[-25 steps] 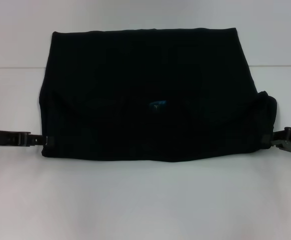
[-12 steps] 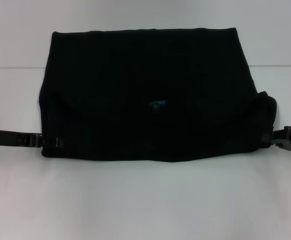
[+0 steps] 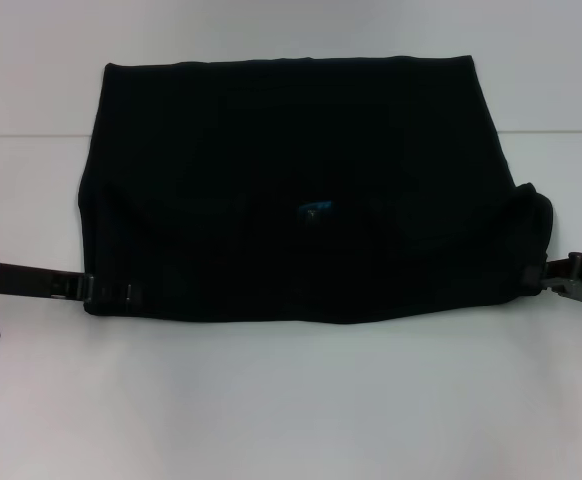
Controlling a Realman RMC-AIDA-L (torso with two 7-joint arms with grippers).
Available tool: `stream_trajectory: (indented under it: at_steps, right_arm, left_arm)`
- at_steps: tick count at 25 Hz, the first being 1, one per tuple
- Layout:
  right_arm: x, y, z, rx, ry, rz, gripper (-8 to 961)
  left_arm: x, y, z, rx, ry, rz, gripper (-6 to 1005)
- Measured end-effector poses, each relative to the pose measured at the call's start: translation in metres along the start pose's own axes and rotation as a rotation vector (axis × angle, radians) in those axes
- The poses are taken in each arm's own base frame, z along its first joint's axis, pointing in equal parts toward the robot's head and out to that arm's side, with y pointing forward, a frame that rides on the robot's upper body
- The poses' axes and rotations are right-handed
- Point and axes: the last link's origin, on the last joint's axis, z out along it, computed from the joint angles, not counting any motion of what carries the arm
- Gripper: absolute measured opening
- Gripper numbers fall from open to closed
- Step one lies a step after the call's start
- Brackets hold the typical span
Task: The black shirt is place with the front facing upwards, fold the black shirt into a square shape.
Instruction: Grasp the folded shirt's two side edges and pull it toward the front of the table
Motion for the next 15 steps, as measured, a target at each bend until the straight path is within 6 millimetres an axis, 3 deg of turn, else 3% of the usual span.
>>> stream_trajectory:
  at_steps: [12,15]
  right_arm:
    - [0.0004,0.0001,0.0005,0.000,0.000,-0.001,55]
    - [0.0002,0.0001,0.0003,-0.001,-0.002,0.001,55]
  left_arm:
    - [0.0033,0.0012,0.0023,0.006,0.004,0.016,622]
    - [0.0034,0.0009,0.0020,0.006,0.006,0.023,399]
